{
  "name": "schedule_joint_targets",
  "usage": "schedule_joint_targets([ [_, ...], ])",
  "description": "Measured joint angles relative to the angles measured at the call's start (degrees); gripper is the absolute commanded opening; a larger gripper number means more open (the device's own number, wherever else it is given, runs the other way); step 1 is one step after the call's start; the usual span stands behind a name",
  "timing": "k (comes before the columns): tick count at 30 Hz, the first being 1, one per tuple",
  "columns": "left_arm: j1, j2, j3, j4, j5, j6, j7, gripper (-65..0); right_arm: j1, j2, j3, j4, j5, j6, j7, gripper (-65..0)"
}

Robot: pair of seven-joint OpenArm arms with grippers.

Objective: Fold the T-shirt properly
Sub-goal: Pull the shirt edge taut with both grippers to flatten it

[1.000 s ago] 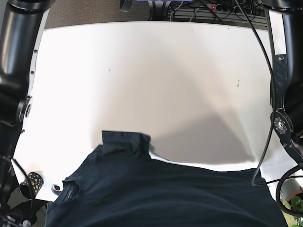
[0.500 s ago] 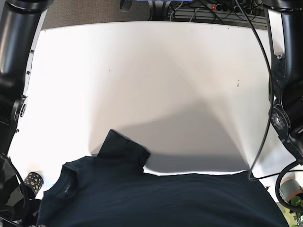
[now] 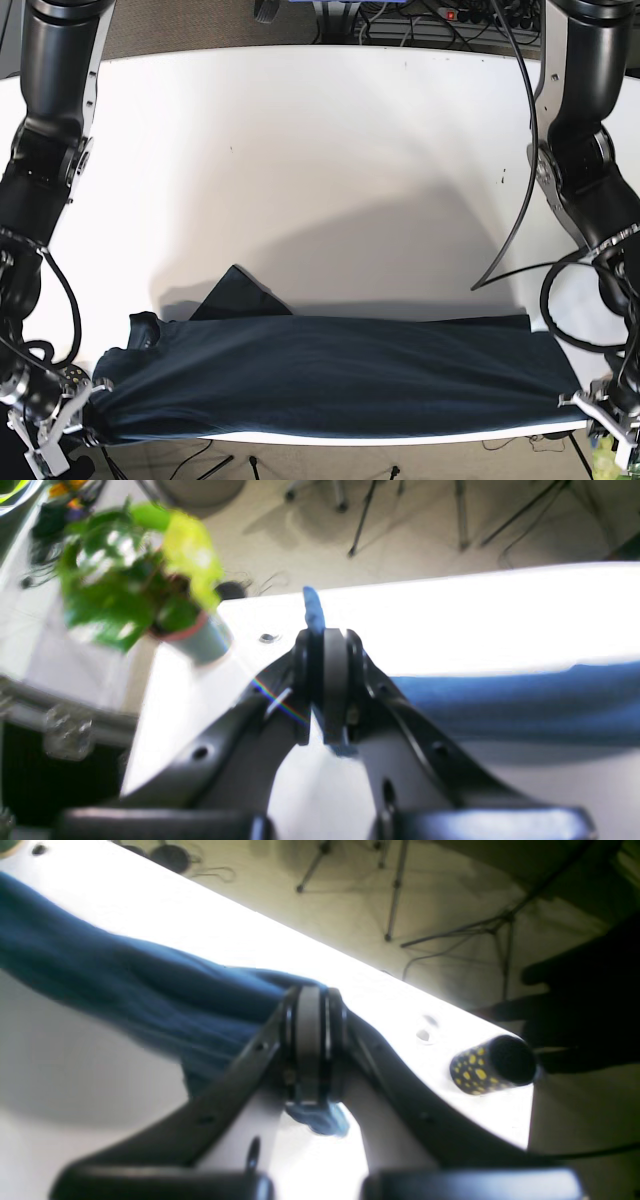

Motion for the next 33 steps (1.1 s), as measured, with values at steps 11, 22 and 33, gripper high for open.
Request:
schedule_joint_targets([
  [11,16.26,0.02,0.00,16.06,-0.57,-4.68,5.81,-65.0,-17.62,-0.13,8.48,8.39,3.54,0.09,-1.25,-65.0],
  [22,34.56,1.16,-1.95,27.34,-0.90,-5.64,6.99,-65.0,-38.88,-3.48,17.53,21.42,4.11,0.04,-1.42,-65.0],
  [33,44.78,4.31,-11.32,27.28,-0.31,-10.23,6.82,-65.0,-53.96,-9.05,22.80,29.03,4.37,0.07,-1.11,-65.0],
])
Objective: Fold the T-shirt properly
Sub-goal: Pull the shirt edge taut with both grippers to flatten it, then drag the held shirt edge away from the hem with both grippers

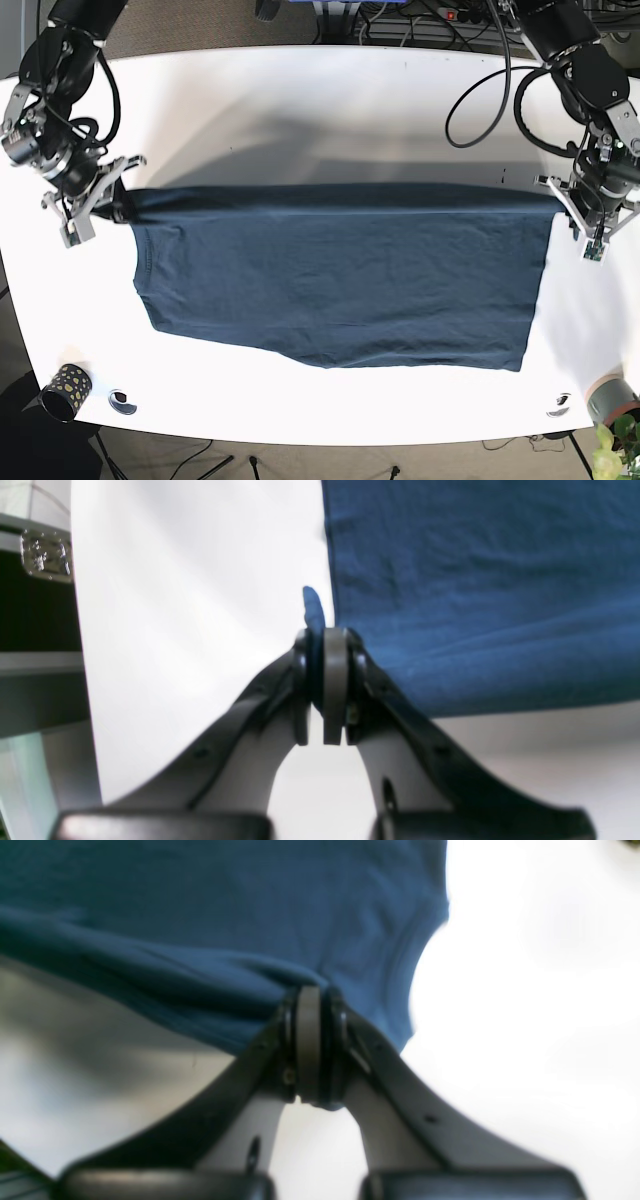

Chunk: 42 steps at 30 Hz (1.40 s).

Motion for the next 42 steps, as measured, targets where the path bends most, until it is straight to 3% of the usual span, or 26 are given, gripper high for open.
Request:
schedule_joint_targets([
  [5,3.08,0.02,-1.66,-0.04,-0.11,-0.68,-0.09,-65.0,-3.78,-0.74,0.44,0.02,-0.20,-0.02,-0.13,-65.0],
  [11,2.89,-0.11,-1.64,-1.90,0.81,-1.01,-6.97,-65.0,-3.23,-2.08,0.26,-0.87,-0.15,0.02,0.07,-65.0],
  [22,-8.48,-0.96,1.66,-17.57,0.85,-0.90,-11.98,-65.0,5.46,-3.19,0.20,-13.38,-1.01,-0.20,0.07,-65.0],
  [26,-12.11,-2.10,3.17,-24.20,1.57,-0.76,-13.09,-65.0,7.63,-2.86,-2.89,-18.80,-1.53,-0.48,0.28,-65.0],
  [31,-15.67,-3.21,3.91,-28.50,0.79,-0.83,-14.23,-65.0,8.26,-3.19,-5.51,-21.16,-0.74,-0.42,6.80,-65.0],
  [38,-17.11,-5.46,3.82,-34.73,1.16,-0.81,-16.55,-65.0,10.14,-2.99,-6.19,-27.08,-1.03,-0.44,10.05,-64.8],
  [40,-17.11,-5.73,3.85,-35.98,1.29,-0.79,-18.67,-63.9,10.67,-2.54,-6.51,-28.61,-1.20,-0.48,10.23,-57.9],
  [42,-17.14,-5.70,3.85,-37.13,1.33,-0.76,-20.00,-58.2,10.93,-2.14,-6.62,-29.73,-1.22,-0.70,11.37,-48.4],
])
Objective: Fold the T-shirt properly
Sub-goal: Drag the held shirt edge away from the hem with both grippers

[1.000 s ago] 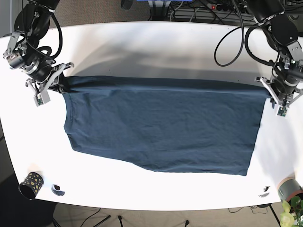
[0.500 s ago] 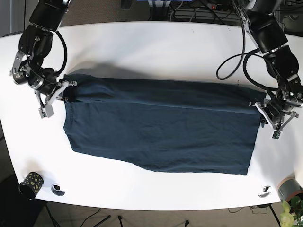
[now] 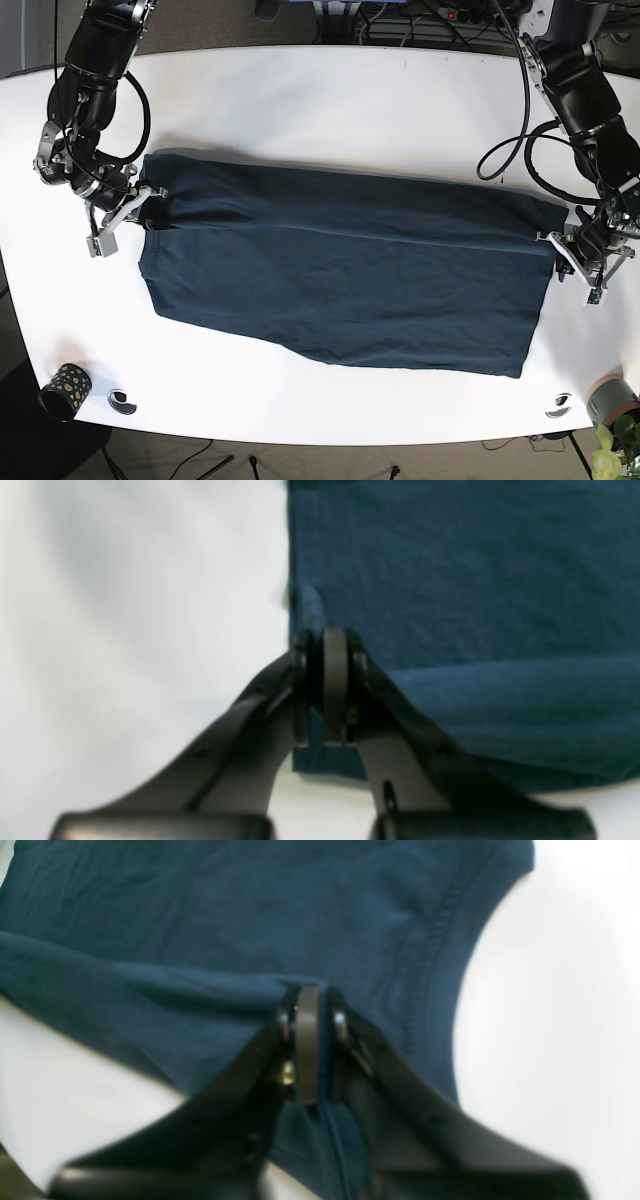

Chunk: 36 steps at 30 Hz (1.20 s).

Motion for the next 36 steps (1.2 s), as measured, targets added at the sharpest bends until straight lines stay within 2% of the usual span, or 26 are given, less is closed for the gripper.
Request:
schedule_joint_targets([
  [3,-1.01,-0.26,0.20,-2.62,0.07,-0.04,-1.20,-41.5,0.00,0.76,0.02,-0.94,-0.02,-0.28,1.44,-30.8],
  [5,-2.01,-0.55,0.15,-4.83,0.24,0.15,-1.88,-23.7,-0.13,1.60,0.04,-1.03,-0.15,-0.24,1.40,-18.2],
  [7,-2.78,-0.76,0.15,-5.88,0.31,0.70,-2.10,-13.1,-0.15,2.16,0.31,-0.83,0.00,-0.35,1.60,-15.5],
  [8,-3.15,-0.92,0.15,-6.19,0.02,1.42,-2.14,-10.3,-0.31,2.27,0.39,-0.15,0.04,-0.31,1.60,-15.5],
  [12,-3.19,-1.27,0.22,-6.16,-0.22,4.61,-2.75,-10.3,-3.80,3.26,1.75,4.28,0.68,-0.11,1.84,-17.8],
  [15,-2.54,-2.25,0.22,-6.19,-0.26,4.20,-2.60,-12.9,-7.17,3.43,3.67,6.75,0.22,-0.42,1.79,-20.3],
  [19,-1.09,-4.17,0.11,-6.16,-0.52,2.93,-2.89,-13.3,-10.21,2.71,3.91,7.04,-0.11,-0.37,1.79,-22.0],
  [24,5.05,-5.07,-0.09,-6.08,0.15,2.80,-11.58,-13.3,-11.89,1.81,3.43,6.97,-0.04,-0.33,1.81,-21.9],
  [27,7.58,-4.61,0.07,-6.58,0.20,2.73,-15.47,-13.3,-11.63,0.72,3.50,4.90,-0.94,-0.35,4.09,-21.9],
  [31,7.58,-4.44,0.11,-6.80,0.35,2.73,-19.34,-13.3,-10.03,-1.09,3.41,1.46,-7.72,0.50,5.18,-21.9],
  [36,6.56,-4.46,0.17,-9.09,-0.09,2.75,-21.99,-13.3,-8.63,-2.67,3.45,0.94,-9.99,0.74,5.44,-21.9],
])
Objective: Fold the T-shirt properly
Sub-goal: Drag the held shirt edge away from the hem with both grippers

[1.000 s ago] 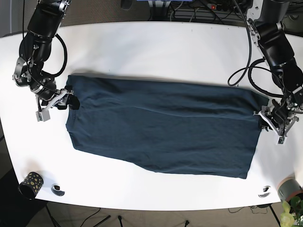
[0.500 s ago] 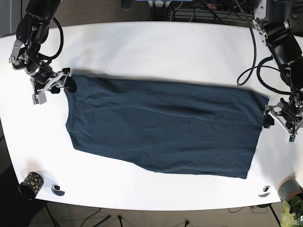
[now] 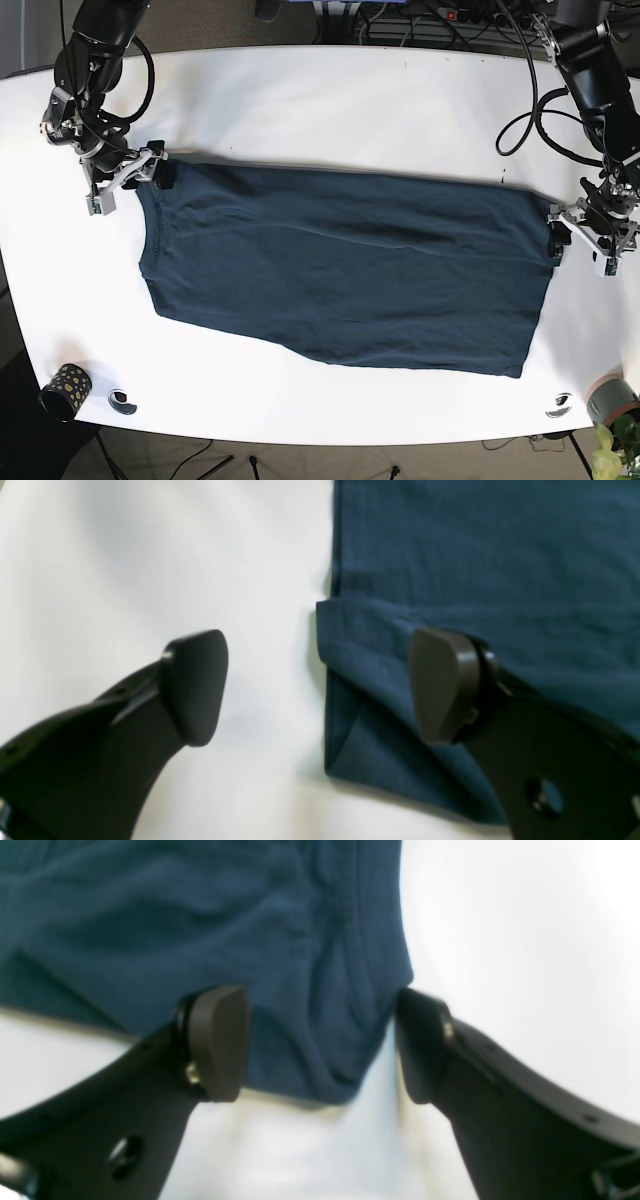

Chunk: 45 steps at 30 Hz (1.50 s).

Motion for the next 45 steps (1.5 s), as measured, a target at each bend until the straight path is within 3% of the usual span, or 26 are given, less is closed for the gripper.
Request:
schedule_joint_targets([
  [3,0.46,-0.44,2.01,-3.76,0.09,0.44,-1.07,-13.3,-0.20,-0.92,0.17,0.00,0.04,1.81,0.76,-22.0],
  [8,0.48,-0.46,7.23,-6.12,-0.85,0.42,-3.26,-13.6,-0.04,-1.92,0.11,0.13,0.07,1.88,0.90,-22.8],
  [10,0.17,-0.20,7.52,-6.12,-0.63,0.13,-2.84,-17.6,-0.13,-2.49,0.11,0.31,0.28,1.88,0.90,-26.5],
  [12,0.42,-0.15,7.50,-6.14,-0.94,0.13,-2.91,-28.2,-0.13,-2.67,0.11,0.26,0.26,1.88,0.90,-36.9],
  [15,0.55,-0.35,7.43,-6.29,-1.27,-0.42,-2.99,-49.4,-0.13,-2.78,0.11,-0.04,0.24,1.86,0.33,-59.1],
  [16,0.52,-0.44,7.43,-6.29,-1.14,-0.46,-2.99,-53.6,-0.17,-2.82,0.09,-0.04,0.00,1.86,0.15,-64.0],
  [17,0.55,-0.44,7.45,-6.29,-1.07,-0.46,-2.84,-59.3,-0.17,-2.82,0.09,-0.07,-0.04,1.88,0.20,-65.0],
  [19,1.31,-0.46,7.45,-6.12,-1.31,-0.48,-2.82,-64.2,-0.24,-2.82,-0.07,-0.02,-0.17,1.88,-0.17,-65.0],
  [22,2.45,-0.63,7.48,-4.87,-2.40,-0.59,-1.70,-63.6,-0.52,-2.84,-0.11,0.02,0.04,1.88,-0.11,-65.0],
  [26,6.12,-2.45,7.50,0.63,-1.95,-0.92,5.05,-63.6,-3.15,-2.78,-0.13,3.30,-0.15,1.90,-0.22,-65.0],
  [28,9.68,-2.84,7.26,3.30,-2.21,-0.74,4.81,-63.6,-5.33,-2.69,-0.11,5.57,0.35,1.95,-0.28,-65.0],
  [35,21.00,-1.99,0.76,13.53,-2.40,-1.16,5.68,-63.5,-13.16,-2.73,-0.17,14.51,0.50,1.84,-0.70,-65.0],
  [40,27.78,-0.85,-4.13,20.15,-2.05,-1.29,10.14,-63.3,-19.08,-2.73,-0.22,18.38,0.85,2.25,-0.79,-65.0],
  [43,30.71,0.46,-7.04,22.21,-2.19,-3.32,10.08,-63.1,-22.16,-2.67,-0.20,20.00,0.79,2.29,-0.87,-65.0],
  [45,31.43,1.22,-9.09,22.67,-1.73,-6.38,10.12,-59.3,-23.54,-2.84,-0.20,20.61,0.70,2.27,-0.83,-65.0],
])
